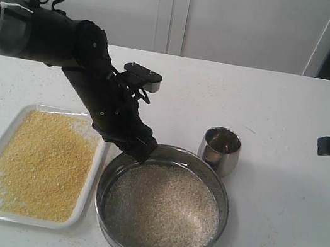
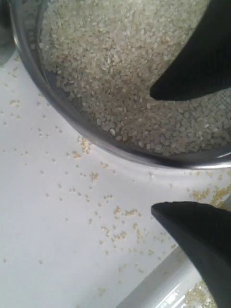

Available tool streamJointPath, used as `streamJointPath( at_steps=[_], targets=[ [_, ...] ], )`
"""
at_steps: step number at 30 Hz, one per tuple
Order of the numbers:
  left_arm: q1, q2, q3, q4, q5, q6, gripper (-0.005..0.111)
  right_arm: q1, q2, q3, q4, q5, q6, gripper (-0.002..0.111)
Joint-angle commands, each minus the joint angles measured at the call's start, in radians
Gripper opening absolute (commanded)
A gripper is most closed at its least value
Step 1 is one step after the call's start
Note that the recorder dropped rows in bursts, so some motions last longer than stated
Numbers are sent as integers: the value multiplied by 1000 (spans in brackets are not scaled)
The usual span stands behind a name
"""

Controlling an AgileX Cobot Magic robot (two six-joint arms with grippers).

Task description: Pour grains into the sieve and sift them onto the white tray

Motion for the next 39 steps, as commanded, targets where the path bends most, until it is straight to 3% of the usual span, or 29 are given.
streamJointPath(
  at_steps=[1, 6, 9, 17, 23, 28, 34, 39],
  targets=[
    [-2, -37, -5, -14, 36, -16, 64, -4, -7, -5, 0, -6, -3, 0],
    [0, -94, -5, 4, 89, -16, 64, -4, -7, -5, 0, -6, -3, 0],
    [0, -124, -5, 22, 122, -16, 57, -4, -7, -5, 0, -6, -3, 0],
    [0, -212, -5, 236, 338, -28, 0, -4, -7, -5, 0, -6, -3, 0],
    [2, -275, -5, 370, 463, -130, 0, -4, -7, -5, 0, -6, -3, 0],
    [2, -336, -5, 385, 532, -139, 0, -4, -7, -5, 0, -6, -3, 0],
    [2, -412, 1, 360, 514, -212, 0, -4, -7, -5, 0, -6, -3, 0],
    [2, -512, 89, 275, 426, -212, 0, -4, -7, -5, 0, -6, -3, 0]
  ],
)
